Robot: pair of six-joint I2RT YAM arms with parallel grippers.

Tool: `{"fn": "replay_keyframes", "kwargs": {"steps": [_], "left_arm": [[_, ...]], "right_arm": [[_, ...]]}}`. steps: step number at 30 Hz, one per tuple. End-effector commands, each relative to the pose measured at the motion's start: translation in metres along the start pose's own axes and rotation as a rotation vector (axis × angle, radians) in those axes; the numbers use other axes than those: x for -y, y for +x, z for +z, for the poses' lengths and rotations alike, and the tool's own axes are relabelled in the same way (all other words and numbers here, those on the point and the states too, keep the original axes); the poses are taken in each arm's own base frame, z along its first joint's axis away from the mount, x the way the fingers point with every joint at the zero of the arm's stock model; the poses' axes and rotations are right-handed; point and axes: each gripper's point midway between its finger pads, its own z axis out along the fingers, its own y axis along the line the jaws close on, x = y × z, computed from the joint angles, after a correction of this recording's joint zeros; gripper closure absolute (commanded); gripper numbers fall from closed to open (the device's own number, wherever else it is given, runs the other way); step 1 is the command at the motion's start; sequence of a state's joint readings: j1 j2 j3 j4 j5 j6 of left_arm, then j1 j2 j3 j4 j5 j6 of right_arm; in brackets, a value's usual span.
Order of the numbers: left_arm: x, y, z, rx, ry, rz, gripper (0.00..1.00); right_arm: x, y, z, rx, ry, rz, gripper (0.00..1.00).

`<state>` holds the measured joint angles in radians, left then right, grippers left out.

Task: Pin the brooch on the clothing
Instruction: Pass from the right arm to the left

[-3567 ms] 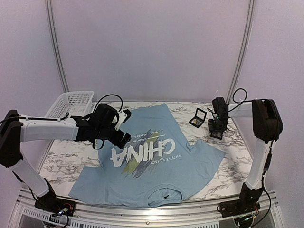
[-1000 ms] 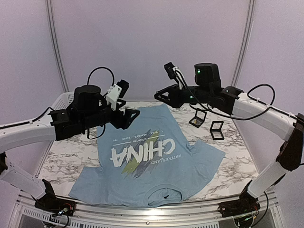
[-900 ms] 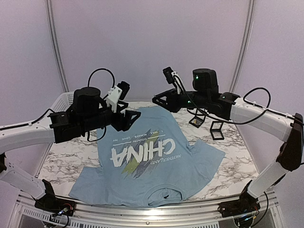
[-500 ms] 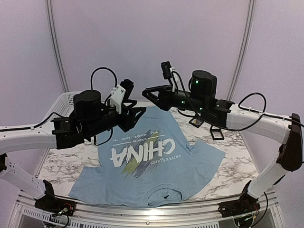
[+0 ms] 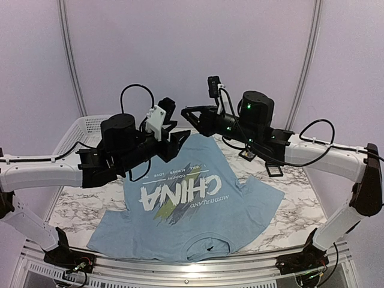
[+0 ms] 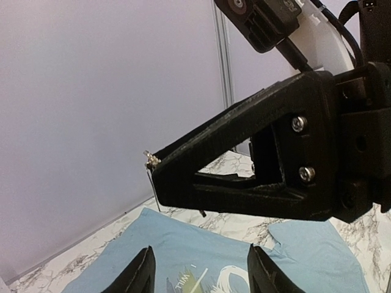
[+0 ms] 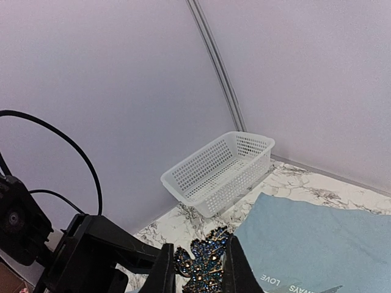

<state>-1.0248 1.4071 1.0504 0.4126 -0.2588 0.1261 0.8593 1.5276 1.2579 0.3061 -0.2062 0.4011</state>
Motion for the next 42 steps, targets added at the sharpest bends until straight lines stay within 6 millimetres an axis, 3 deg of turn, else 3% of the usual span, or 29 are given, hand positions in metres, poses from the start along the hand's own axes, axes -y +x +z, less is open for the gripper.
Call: {"fn": "replay_keyframes", "kwargs": {"steps": [1,15,23,36,42], "left_arm": [[-0.012,-0.038,0.007,0.125,-0.077,0.016,0.49],[-0.004,-0.042,0.014,0.204,-0.049,-0.014,0.71],[-0.005,-0.042,0.018,0.21,-0.064,-0.011,0.78],[-0.015,-0.042,0.021,0.219,-0.13,0.003,0.79],[-0.014,-0.042,0.019,0.227,-0.126,0.018,0.9]], "right_arm": [[-0.012,-0.023,-0.002,0.069,-0.002,0.003,0.96],[-0.011,-0.019,0.0,0.06,0.007,0.01,0.96],[-0.013,-0.018,0.003,0.058,-0.004,0.016,0.96],[-0.015,-0.012,0.008,0.039,-0.015,0.022,0.97],[-0.014,-0.009,0.01,0.03,-0.015,0.024,0.98]]}}
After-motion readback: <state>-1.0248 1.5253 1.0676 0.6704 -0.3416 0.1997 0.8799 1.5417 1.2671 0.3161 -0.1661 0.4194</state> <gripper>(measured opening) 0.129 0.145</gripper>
